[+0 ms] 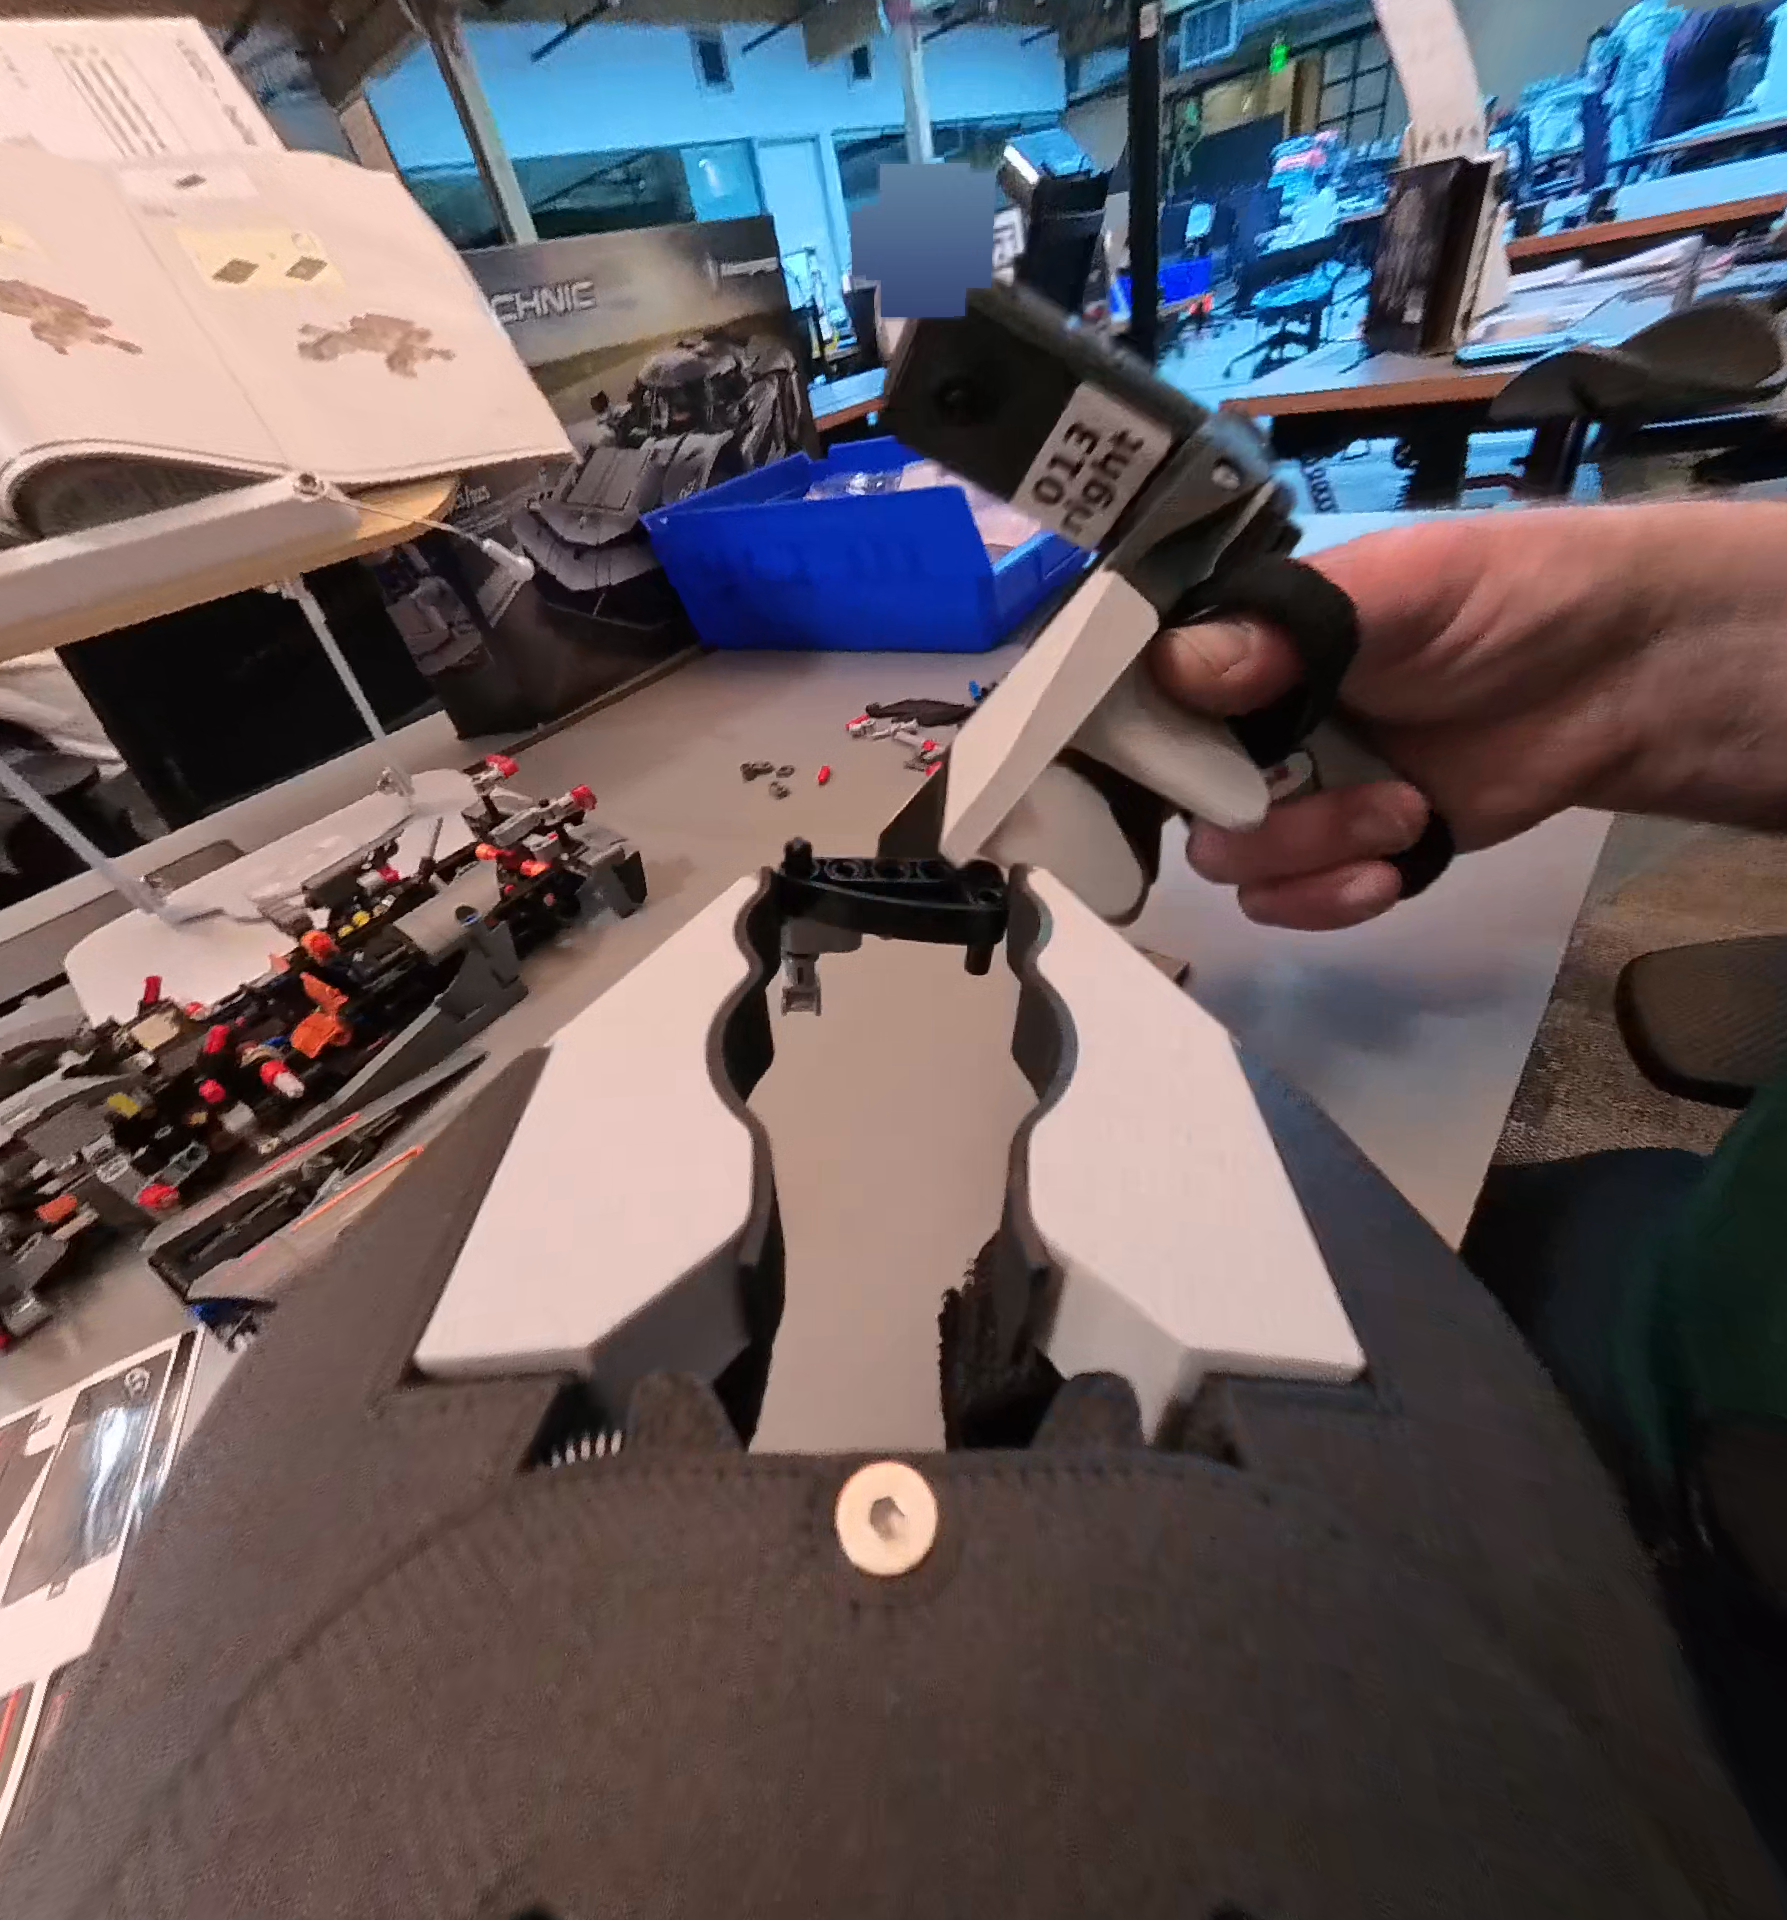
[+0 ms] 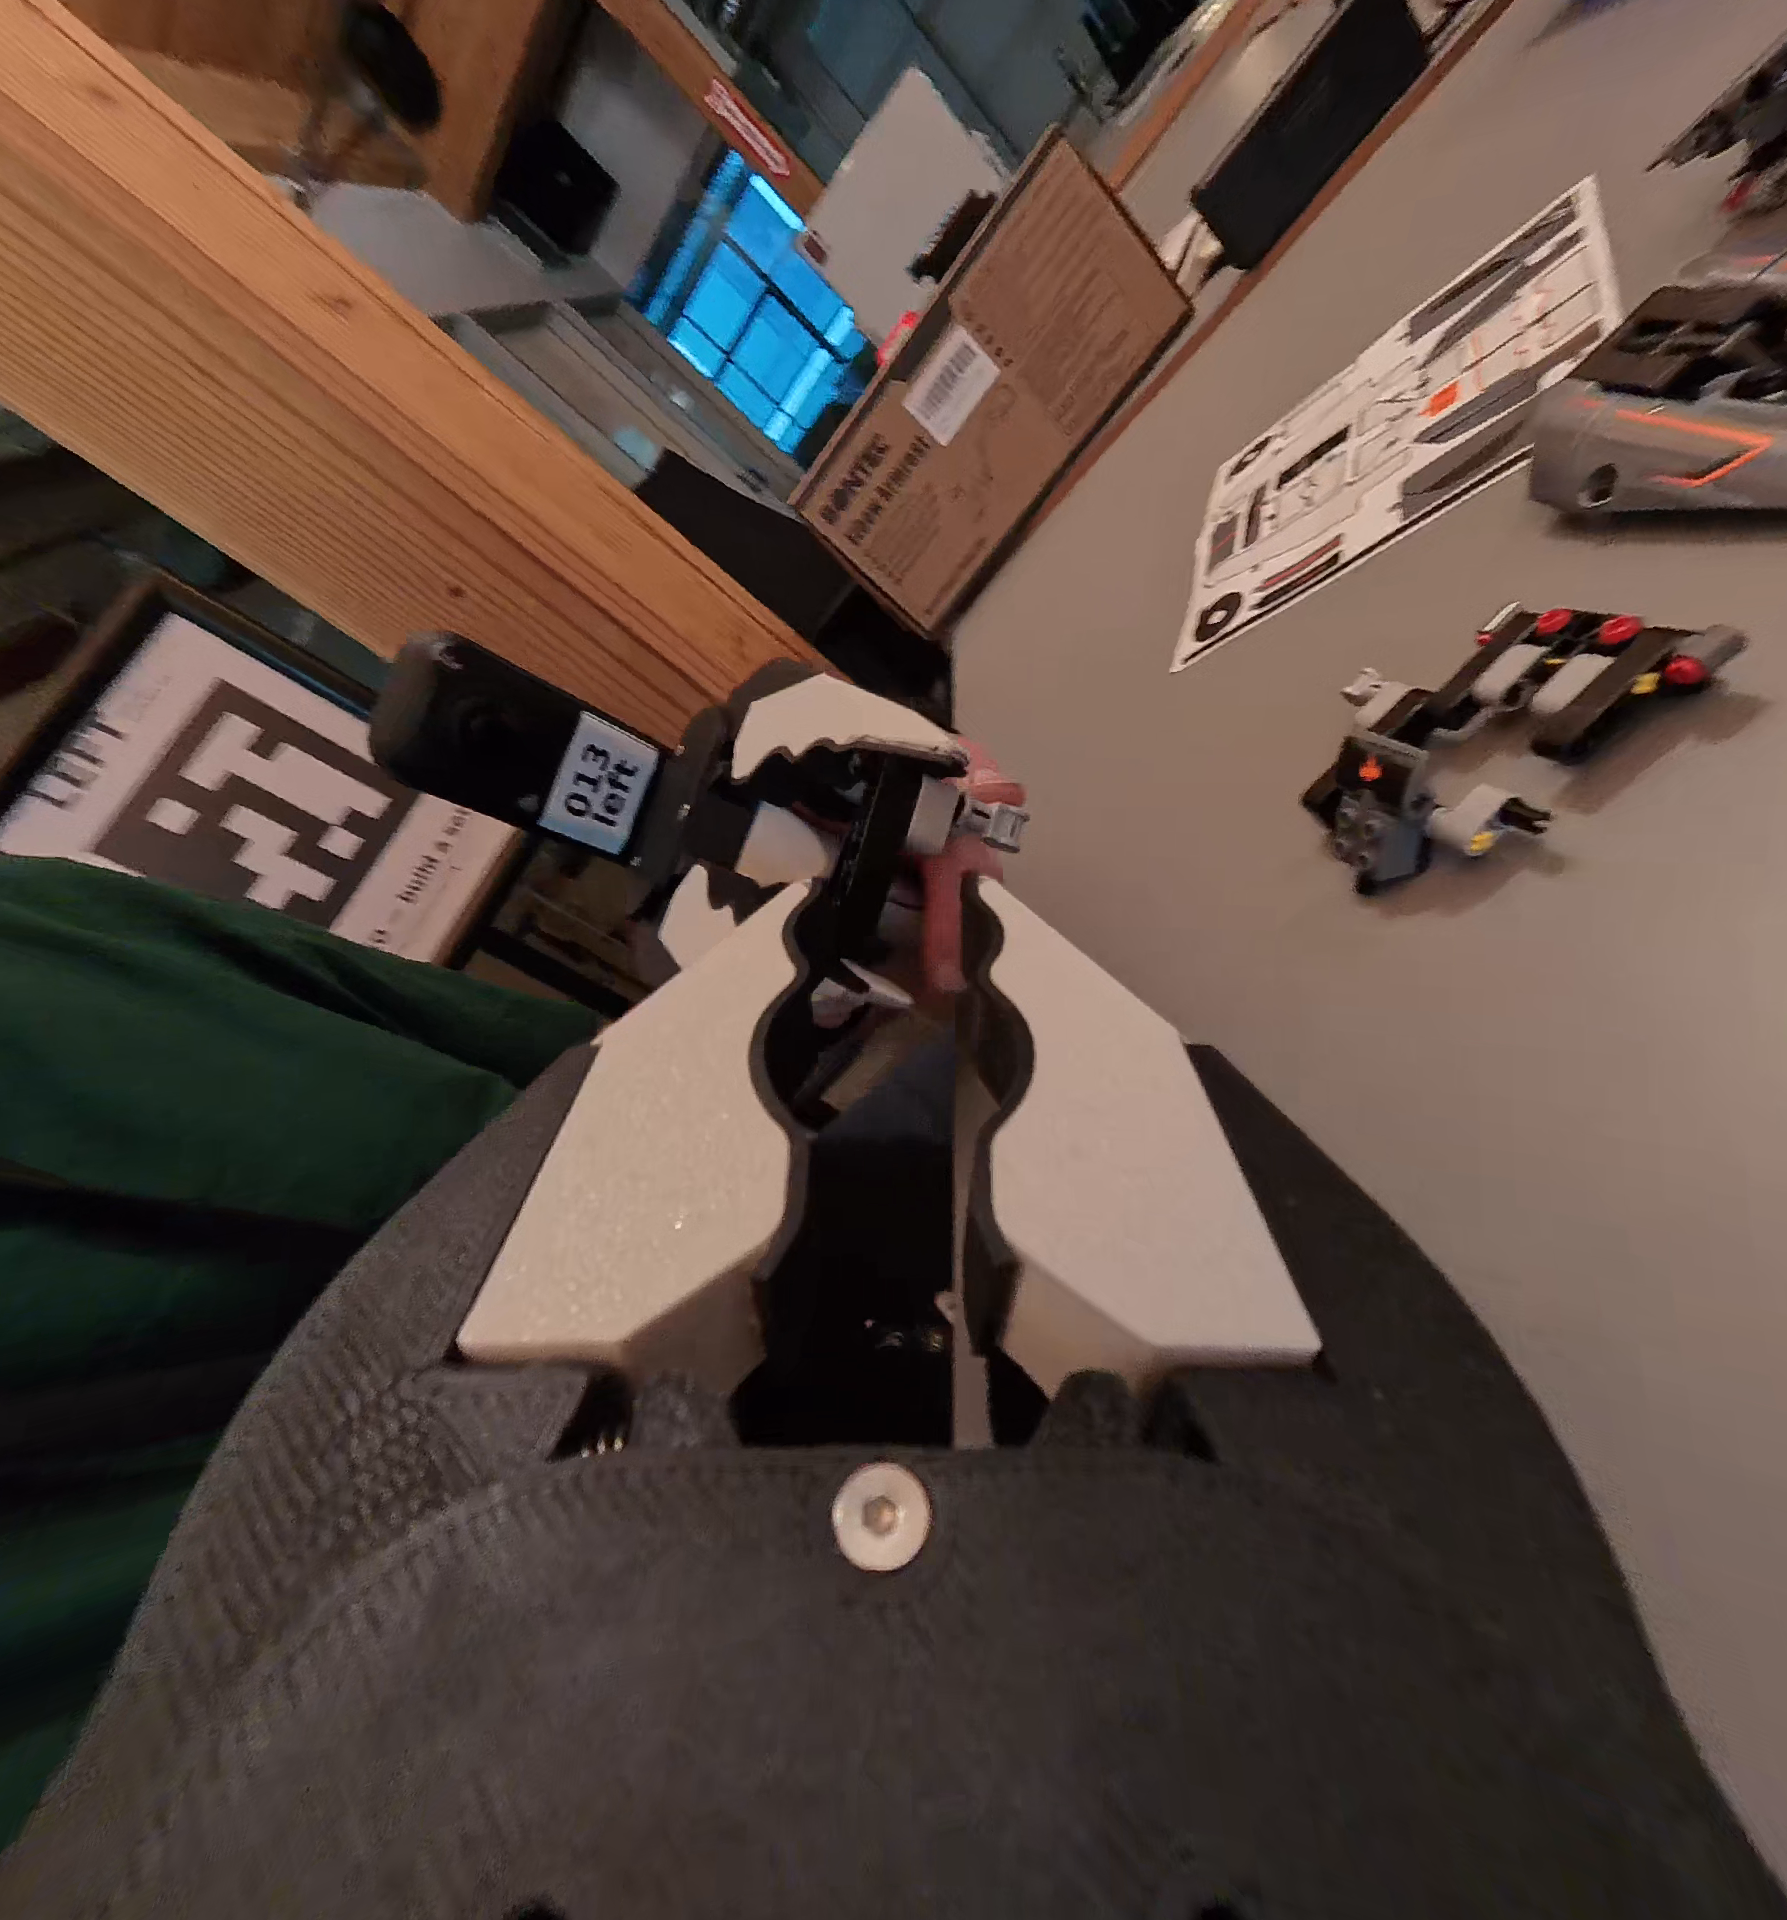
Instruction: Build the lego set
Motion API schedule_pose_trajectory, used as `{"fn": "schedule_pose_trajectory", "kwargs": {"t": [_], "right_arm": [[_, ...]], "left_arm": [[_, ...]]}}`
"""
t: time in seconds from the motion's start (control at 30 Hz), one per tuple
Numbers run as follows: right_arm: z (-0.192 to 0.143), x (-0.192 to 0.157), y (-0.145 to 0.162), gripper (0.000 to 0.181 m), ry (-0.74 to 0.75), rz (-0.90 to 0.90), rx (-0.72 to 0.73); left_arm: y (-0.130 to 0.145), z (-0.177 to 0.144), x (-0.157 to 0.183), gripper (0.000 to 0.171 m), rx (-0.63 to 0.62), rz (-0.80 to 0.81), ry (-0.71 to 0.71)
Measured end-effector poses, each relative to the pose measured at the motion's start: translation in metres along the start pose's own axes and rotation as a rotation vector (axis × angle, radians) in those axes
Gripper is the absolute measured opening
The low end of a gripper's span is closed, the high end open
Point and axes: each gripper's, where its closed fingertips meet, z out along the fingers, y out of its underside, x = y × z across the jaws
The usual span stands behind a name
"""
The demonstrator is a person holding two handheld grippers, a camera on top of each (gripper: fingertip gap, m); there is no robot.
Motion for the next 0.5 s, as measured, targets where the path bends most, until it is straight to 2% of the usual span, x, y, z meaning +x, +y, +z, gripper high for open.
{"fn": "schedule_pose_trajectory", "kwargs": {"t": [0.13,0.23,0.33,0.4,0.5], "right_arm": [[0.005,-0.009,0.005,0.012,-0.100,0.040,-0.023],[0.007,-0.011,0.004,0.008,-0.103,0.023,-0.022],[0.005,0.002,0.003,0.005,0.003,-0.040,-0.040],[0.000,0.026,0.006,0.005,0.169,-0.100,-0.103],[-0.008,0.056,0.012,0.005,0.382,-0.204,-0.233]], "left_arm": [[-0.003,0.002,0.005,0.042,0.002,0.078,0.023],[-0.004,0.003,0.004,0.042,0.011,0.093,0.023],[0.003,0.004,-0.003,0.046,-0.041,0.113,0.000],[0.011,-0.001,-0.013,0.050,-0.100,0.124,-0.009],[0.040,-0.011,-0.040,0.047,-0.270,0.170,-0.034]]}}
